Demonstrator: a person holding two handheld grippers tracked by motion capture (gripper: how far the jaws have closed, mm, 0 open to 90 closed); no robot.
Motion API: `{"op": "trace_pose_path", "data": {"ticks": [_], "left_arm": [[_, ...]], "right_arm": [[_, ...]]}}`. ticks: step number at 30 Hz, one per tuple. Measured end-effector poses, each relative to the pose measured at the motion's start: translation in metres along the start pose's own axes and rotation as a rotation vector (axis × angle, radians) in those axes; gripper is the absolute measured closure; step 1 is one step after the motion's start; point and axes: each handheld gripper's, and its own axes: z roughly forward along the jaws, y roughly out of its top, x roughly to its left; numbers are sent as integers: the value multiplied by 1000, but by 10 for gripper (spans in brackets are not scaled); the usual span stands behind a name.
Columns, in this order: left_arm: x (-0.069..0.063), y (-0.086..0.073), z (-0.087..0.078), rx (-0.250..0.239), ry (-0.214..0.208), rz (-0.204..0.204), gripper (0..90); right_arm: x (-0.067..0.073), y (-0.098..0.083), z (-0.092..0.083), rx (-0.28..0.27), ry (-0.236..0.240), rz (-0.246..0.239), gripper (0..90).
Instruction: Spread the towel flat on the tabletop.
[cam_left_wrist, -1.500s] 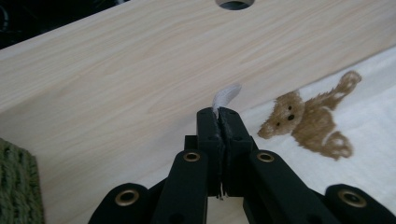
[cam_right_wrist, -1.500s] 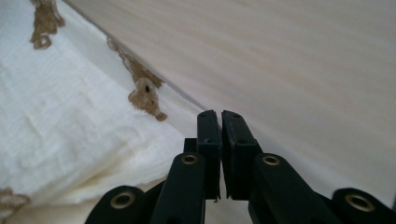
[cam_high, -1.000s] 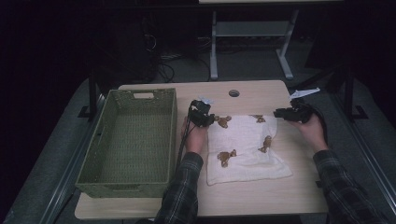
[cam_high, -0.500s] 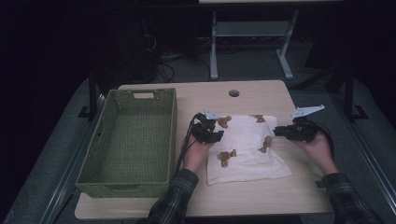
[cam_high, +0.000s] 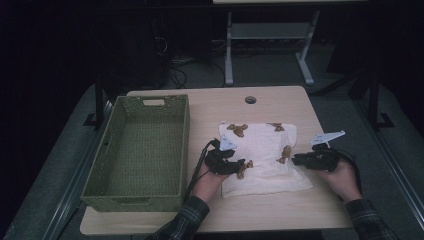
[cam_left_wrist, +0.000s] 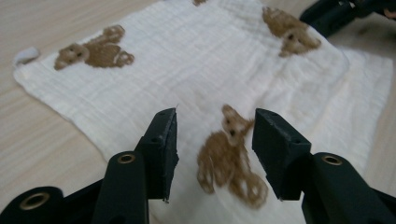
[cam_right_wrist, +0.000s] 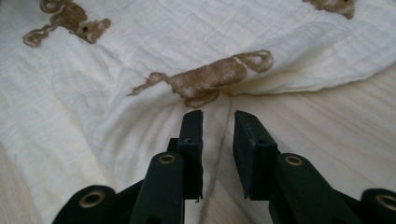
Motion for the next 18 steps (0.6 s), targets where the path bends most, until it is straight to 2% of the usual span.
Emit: {"op": "trace_pose_path", "data": {"ticks": [4, 7, 9, 13, 18], "left_arm": [[-4, -9, -3, 23, 1, 9, 483], [-5, -14, -6, 18, -5, -5, 478], [-5, -15, -8, 23, 0, -1, 477], [-5, -16, -8, 25, -2, -2, 476], [-8, -16, -6, 37, -5, 16, 474]], "right_arm": [[3, 2, 8, 19, -10, -24, 721], [5, 2, 12, 27, -10, -29, 781], [5, 2, 12, 28, -8, -41, 868], [7, 0, 7, 37, -26, -55, 883], [1, -7, -9, 26, -56, -21, 883]]}}
